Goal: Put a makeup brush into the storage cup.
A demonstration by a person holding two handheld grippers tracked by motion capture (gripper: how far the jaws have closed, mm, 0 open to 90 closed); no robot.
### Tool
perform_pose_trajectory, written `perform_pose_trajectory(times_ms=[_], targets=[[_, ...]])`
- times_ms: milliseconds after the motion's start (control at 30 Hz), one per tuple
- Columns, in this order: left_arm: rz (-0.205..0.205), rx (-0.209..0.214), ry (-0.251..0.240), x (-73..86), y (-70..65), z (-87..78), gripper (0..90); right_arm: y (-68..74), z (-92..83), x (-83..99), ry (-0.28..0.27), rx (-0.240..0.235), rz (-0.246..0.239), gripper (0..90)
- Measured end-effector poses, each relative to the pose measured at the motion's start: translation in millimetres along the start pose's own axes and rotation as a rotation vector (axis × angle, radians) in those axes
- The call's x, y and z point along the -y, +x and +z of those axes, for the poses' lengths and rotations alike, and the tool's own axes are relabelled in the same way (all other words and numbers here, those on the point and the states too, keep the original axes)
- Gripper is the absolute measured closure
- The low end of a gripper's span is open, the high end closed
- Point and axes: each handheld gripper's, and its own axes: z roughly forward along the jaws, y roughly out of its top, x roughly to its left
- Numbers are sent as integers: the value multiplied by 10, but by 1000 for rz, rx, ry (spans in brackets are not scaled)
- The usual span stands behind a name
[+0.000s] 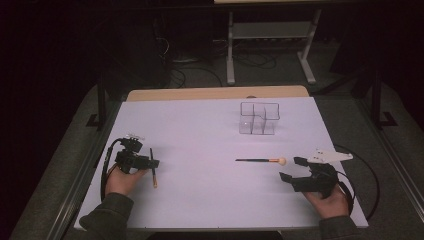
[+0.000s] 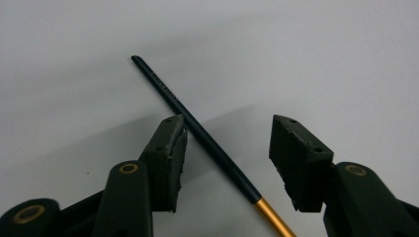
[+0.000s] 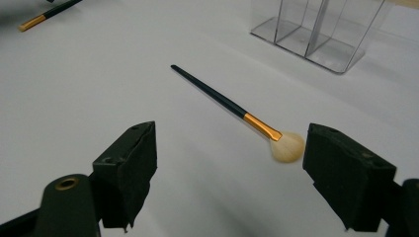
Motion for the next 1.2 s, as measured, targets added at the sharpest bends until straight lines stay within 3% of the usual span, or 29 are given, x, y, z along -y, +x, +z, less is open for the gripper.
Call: perform_pose_trajectory(times_ms=[500, 633, 700, 733, 767, 800, 967, 1000, 1167, 1200], targets=[[-12, -18, 44, 15, -53, 82, 611, 0, 1, -6, -2, -1, -3, 196], [-4, -31, 61, 20, -58, 94, 692, 4, -2, -10, -2, -1, 0, 197], [19, -48, 67, 18, -70, 99, 722, 4, -4, -13, -3, 0, -4, 196], [53, -72, 78, 11, -84, 102, 751, 3, -3, -14, -5, 1, -9, 196], [53, -72, 78, 11, -84, 102, 783, 8, 1, -16, -7, 1, -8, 196], [80, -101, 86, 2, -102, 113, 815, 11, 3, -19, -6, 1, -10, 196], [115, -104, 115, -37, -124, 124, 834, 32, 0, -33, -8, 2, -16, 197], [141, -112, 132, -60, -139, 132, 835, 35, -2, -34, -7, 1, -14, 197], [148, -80, 137, -85, -100, 128, 836, 36, -5, -33, -7, 0, -15, 200], [139, -56, 121, -82, -82, 105, 836, 33, -5, -32, -9, 0, -16, 200]])
